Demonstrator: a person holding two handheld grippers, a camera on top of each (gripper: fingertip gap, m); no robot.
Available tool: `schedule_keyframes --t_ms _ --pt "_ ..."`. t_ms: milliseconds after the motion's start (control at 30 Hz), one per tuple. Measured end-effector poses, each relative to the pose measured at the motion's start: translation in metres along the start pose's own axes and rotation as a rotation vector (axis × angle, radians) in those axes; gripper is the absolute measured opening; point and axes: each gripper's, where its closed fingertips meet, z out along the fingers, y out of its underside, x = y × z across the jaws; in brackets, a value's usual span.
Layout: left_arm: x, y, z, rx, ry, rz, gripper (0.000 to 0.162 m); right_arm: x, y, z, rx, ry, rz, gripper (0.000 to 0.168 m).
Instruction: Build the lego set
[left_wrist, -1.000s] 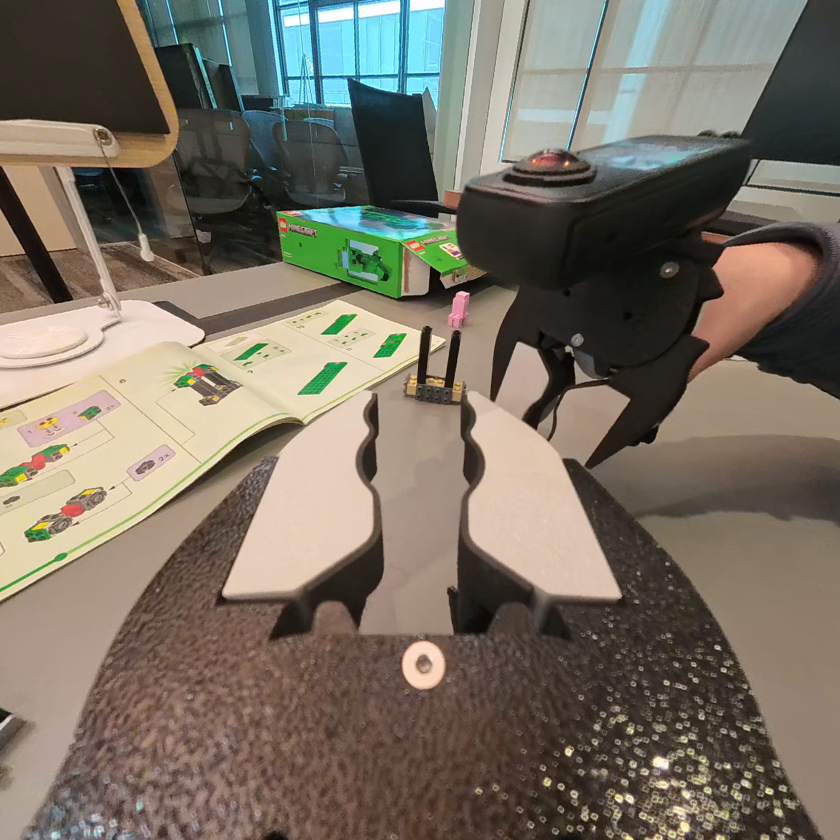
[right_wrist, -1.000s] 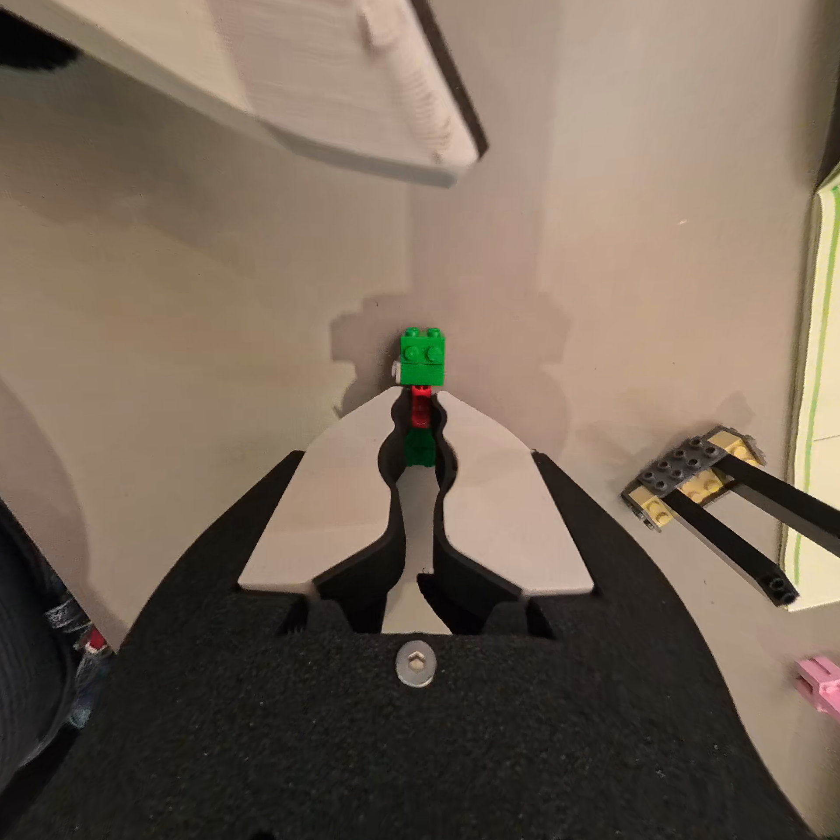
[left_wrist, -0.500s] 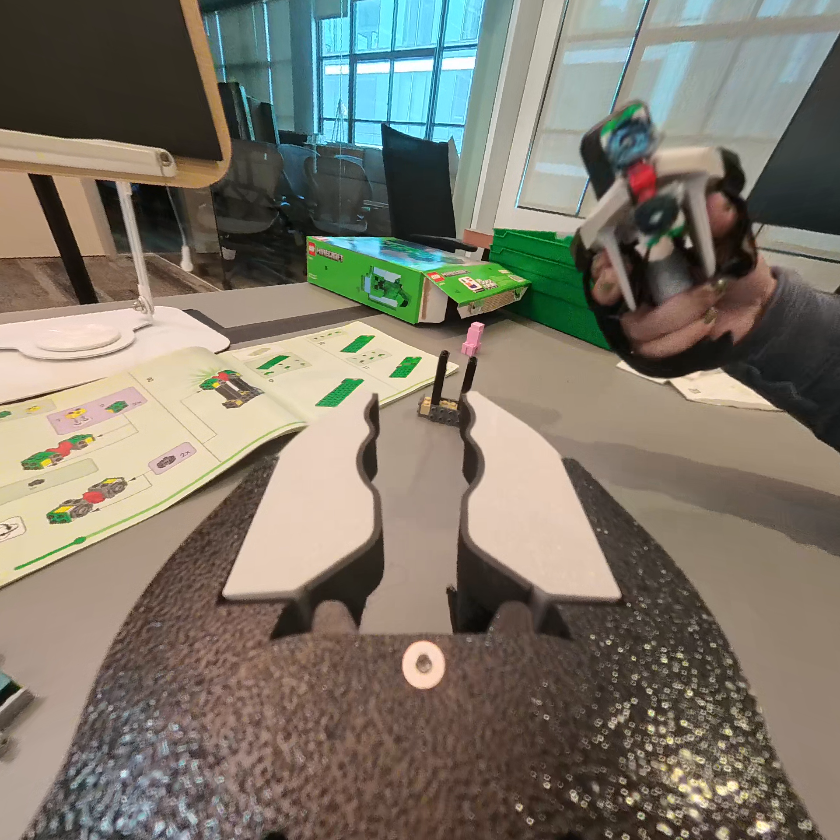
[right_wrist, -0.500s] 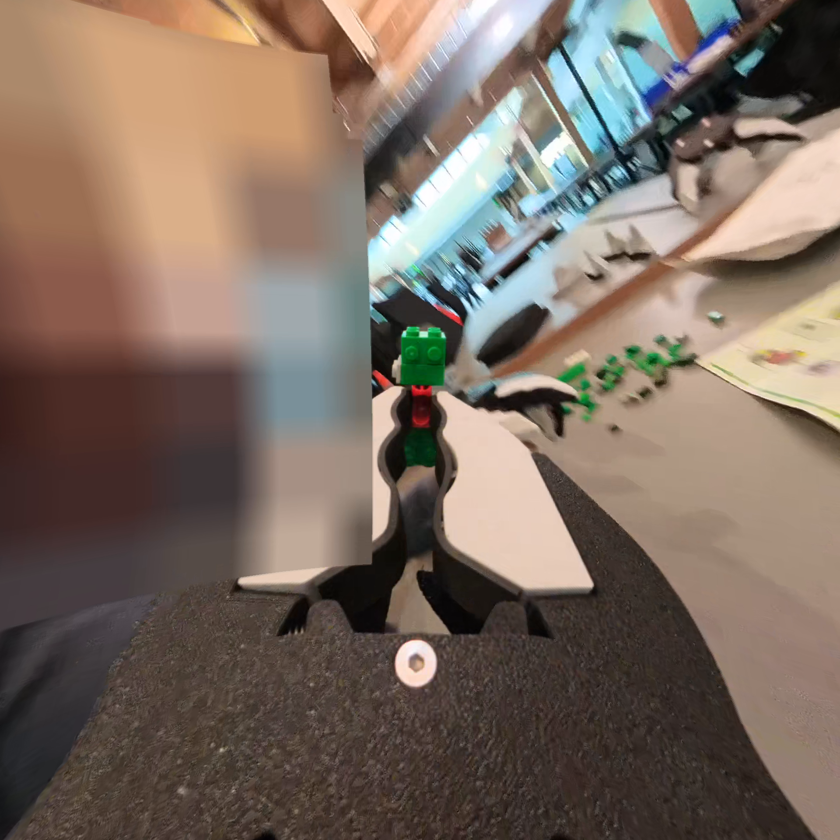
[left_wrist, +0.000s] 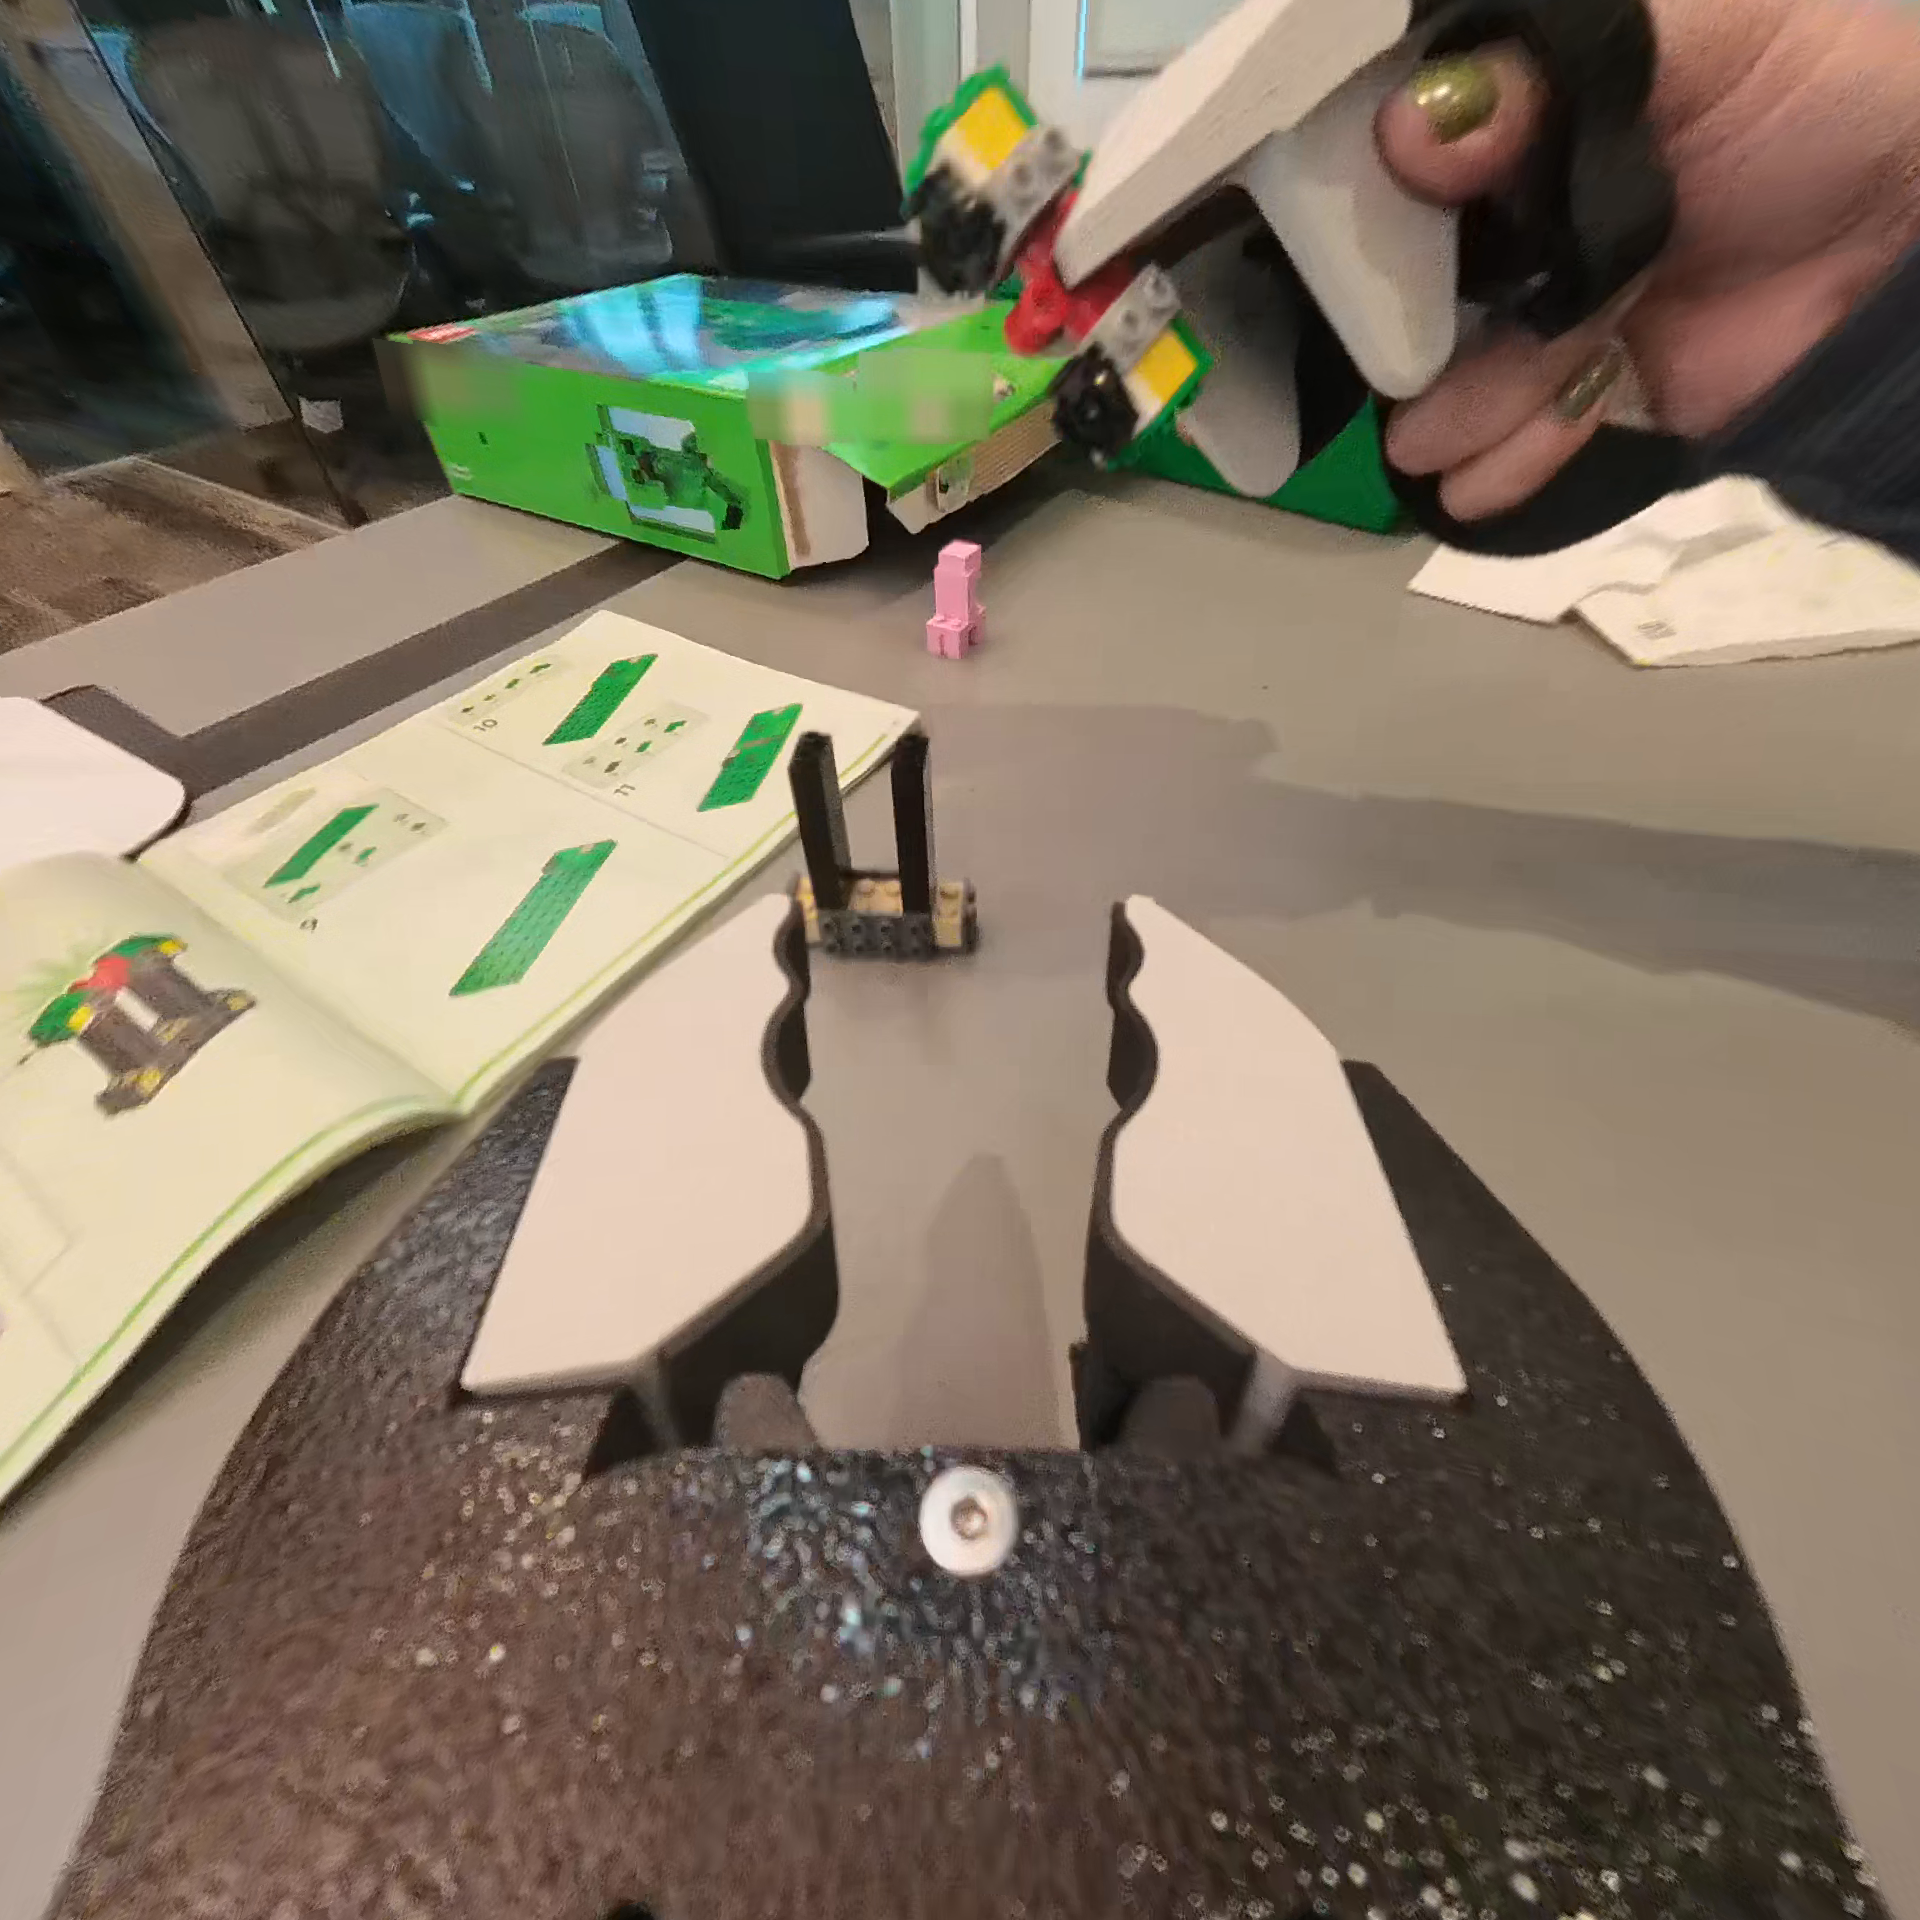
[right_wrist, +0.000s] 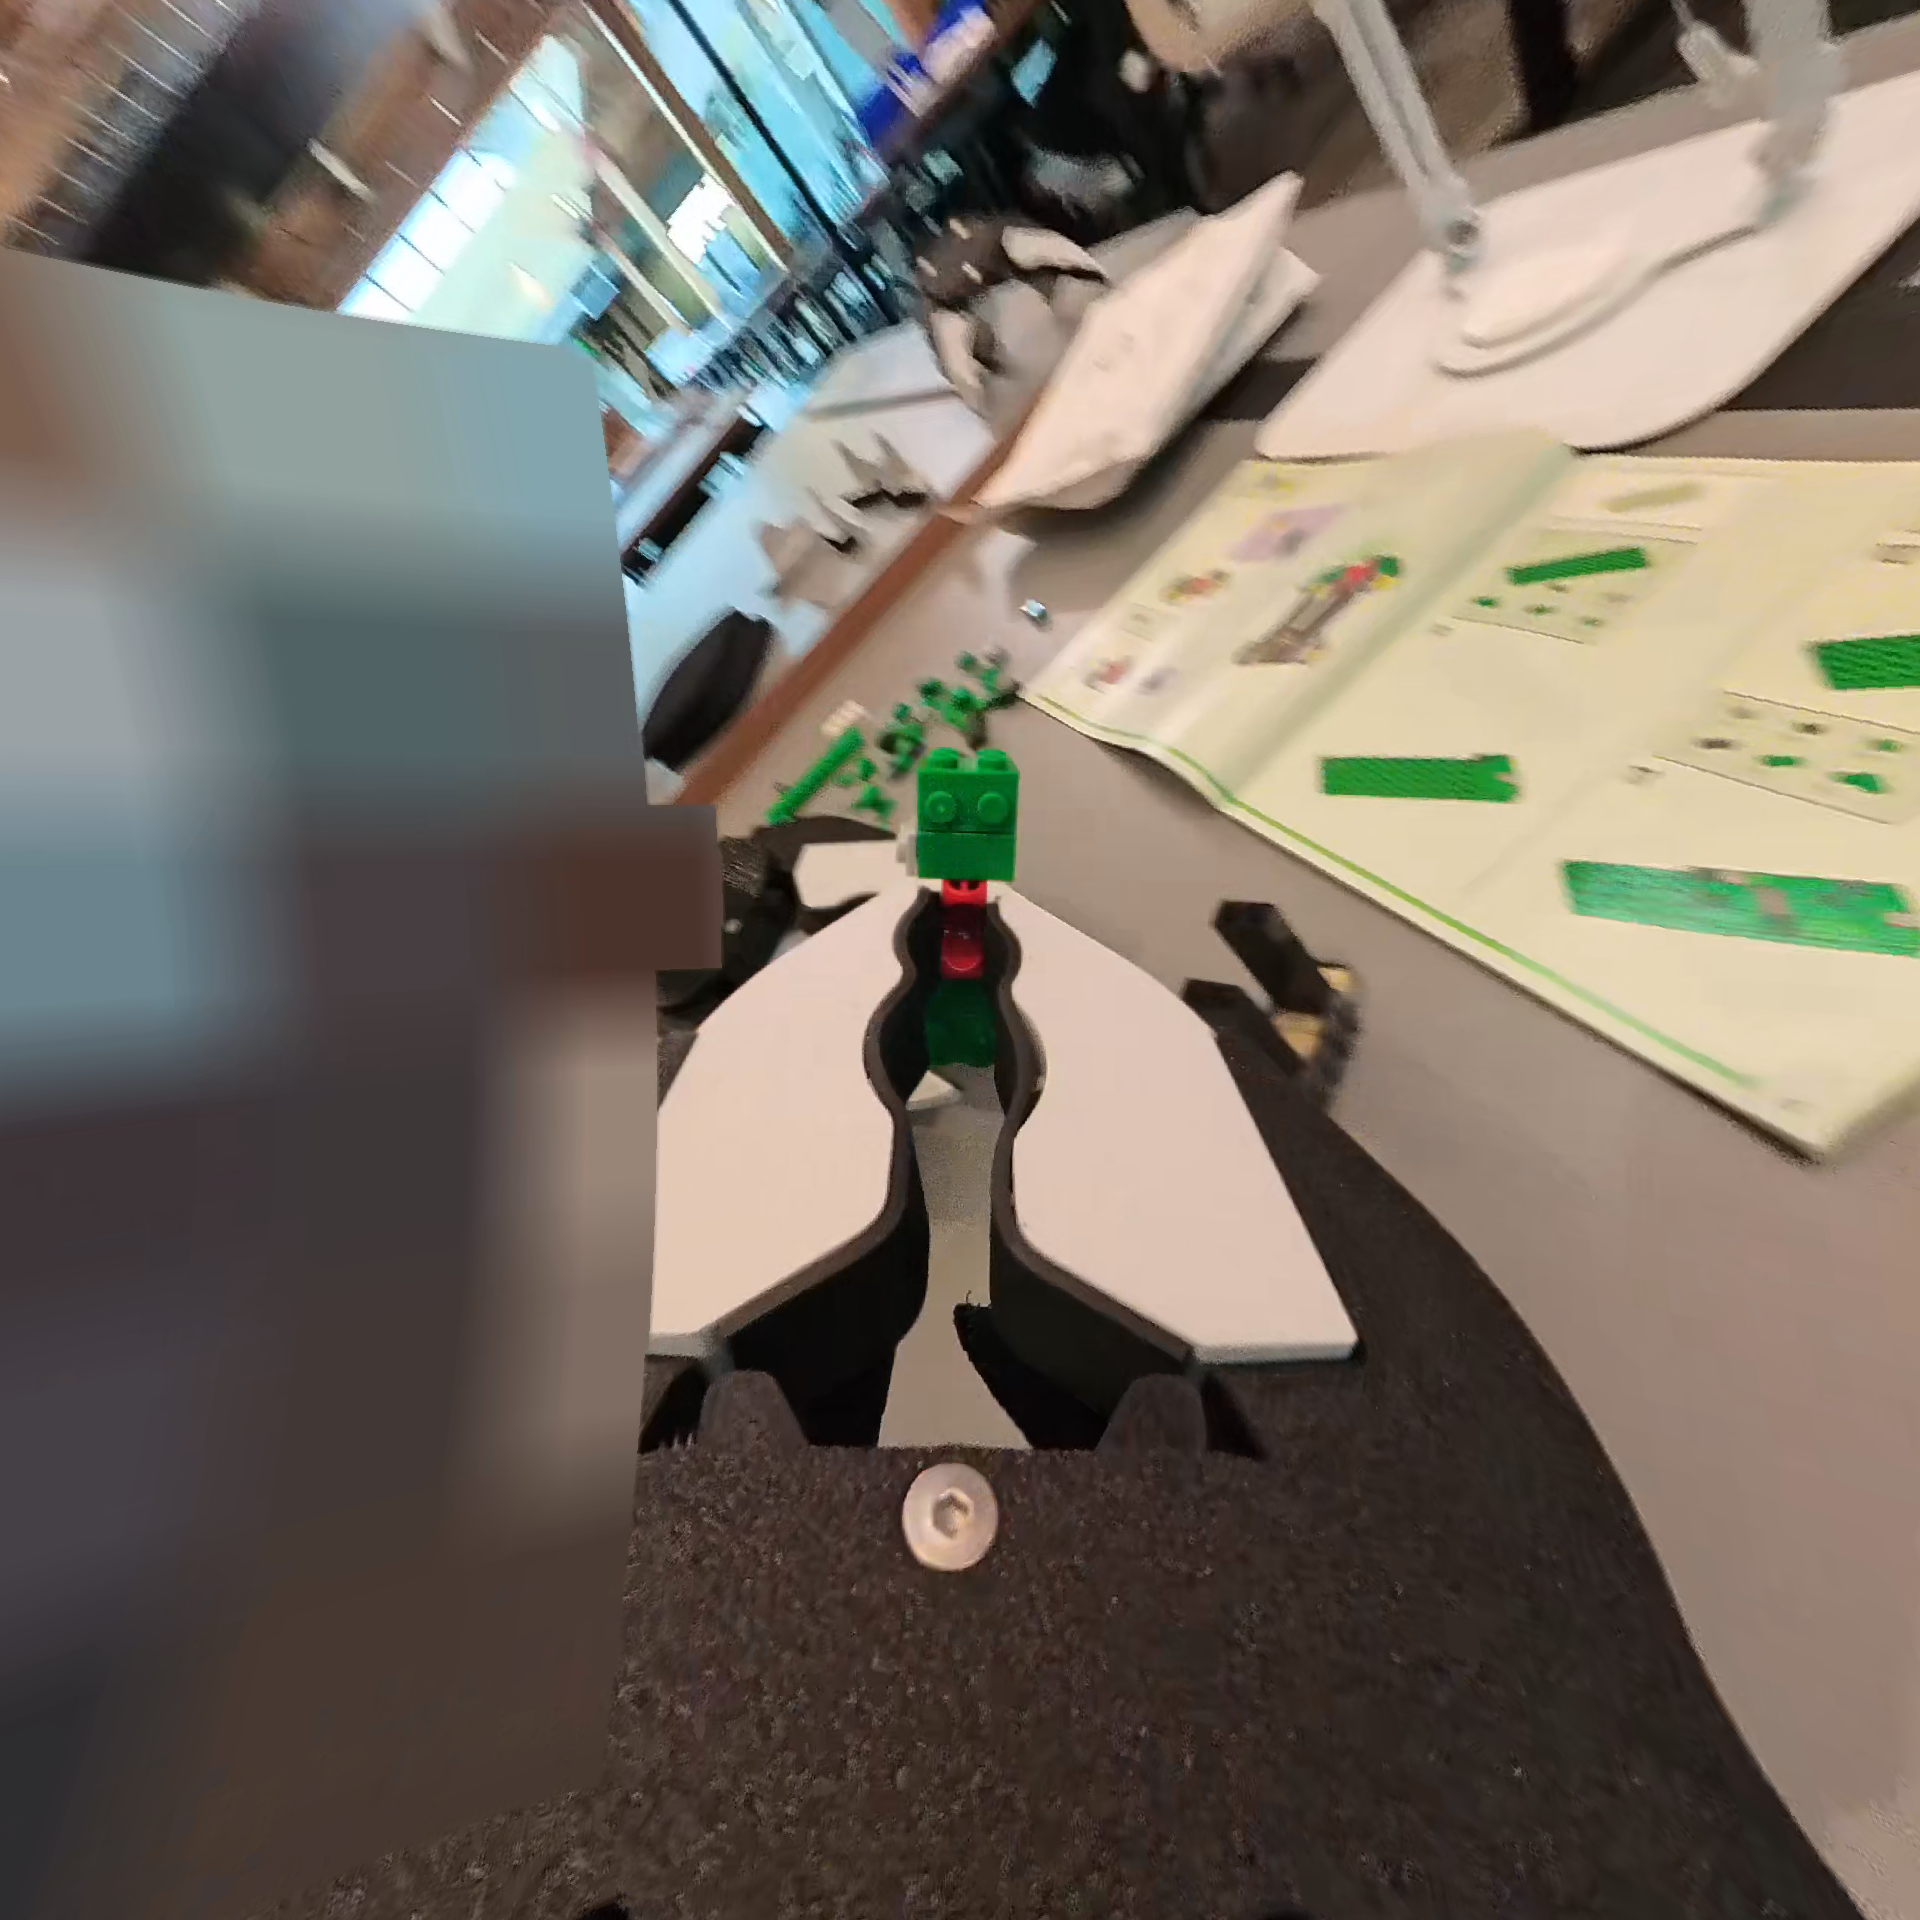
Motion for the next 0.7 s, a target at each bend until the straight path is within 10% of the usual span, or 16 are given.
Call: schedule_keyframes --t_ms 33,300,700 --pt "-0.001 0.0 0.01 -0.018 -0.007 0.016 0.058 0.006 0.0 0.001 -0.039 0.045 -0.016 0.007" --pt "-0.011 0.011 0.057 -0.174 0.104 0.015 0.078 0.033 0.002 0.009 -0.298 0.288 -0.155 0.007" --pt "0.015 0.044 0.043 -0.376 0.408 0.089 0.086 0.024 0.01 -0.014 -0.194 0.29 -0.162 0.007"
